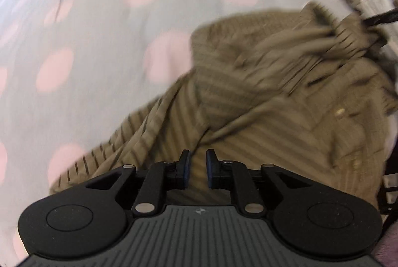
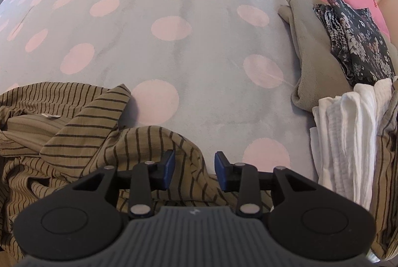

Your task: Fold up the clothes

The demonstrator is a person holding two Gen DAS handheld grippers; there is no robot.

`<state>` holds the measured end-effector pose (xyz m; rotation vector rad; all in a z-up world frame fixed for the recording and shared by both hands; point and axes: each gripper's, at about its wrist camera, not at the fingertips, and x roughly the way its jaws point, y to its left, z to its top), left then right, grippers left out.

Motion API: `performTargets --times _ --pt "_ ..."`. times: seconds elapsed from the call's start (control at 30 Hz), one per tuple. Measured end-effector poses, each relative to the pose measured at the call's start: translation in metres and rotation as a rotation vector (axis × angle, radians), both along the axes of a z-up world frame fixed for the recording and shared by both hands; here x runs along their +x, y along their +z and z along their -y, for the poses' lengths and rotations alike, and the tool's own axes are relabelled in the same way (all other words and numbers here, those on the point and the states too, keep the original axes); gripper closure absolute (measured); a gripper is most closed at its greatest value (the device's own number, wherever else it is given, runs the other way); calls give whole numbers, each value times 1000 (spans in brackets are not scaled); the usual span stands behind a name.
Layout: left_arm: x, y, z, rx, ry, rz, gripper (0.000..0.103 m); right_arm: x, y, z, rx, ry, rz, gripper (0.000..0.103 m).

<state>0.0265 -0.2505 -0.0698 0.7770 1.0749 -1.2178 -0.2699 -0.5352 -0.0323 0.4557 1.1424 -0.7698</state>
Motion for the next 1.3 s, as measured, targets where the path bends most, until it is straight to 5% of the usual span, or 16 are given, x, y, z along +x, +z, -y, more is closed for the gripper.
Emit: performTargets --times 0.13,0.23,0.5,0.6,0.77,0.97,1.07,1.3 --pt "7 31 12 -90 16 64 81 -2 -1 1 0 -6 2 65" --pt "13 31 24 -74 44 136 75 -3 -1 0 -4 -5 13 64" --pt "22 -11 32 59 23 134 77 -19 9 8 -48 25 94 65" --pt "24 -10 27 49 35 120 90 -21 8 14 -55 38 106 65" --pt "18 -11 30 44 16 110 95 -16 0 19 -14 93 161 65" --pt "16 -15 30 23 22 127 94 2 -11 1 -52 274 171 55" --pt "13 -11 28 -16 -3 132 86 11 -13 -7 -79 348 156 53" --pt "18 -19 32 -15 1 151 80 18 -25 -3 -77 382 86 56"
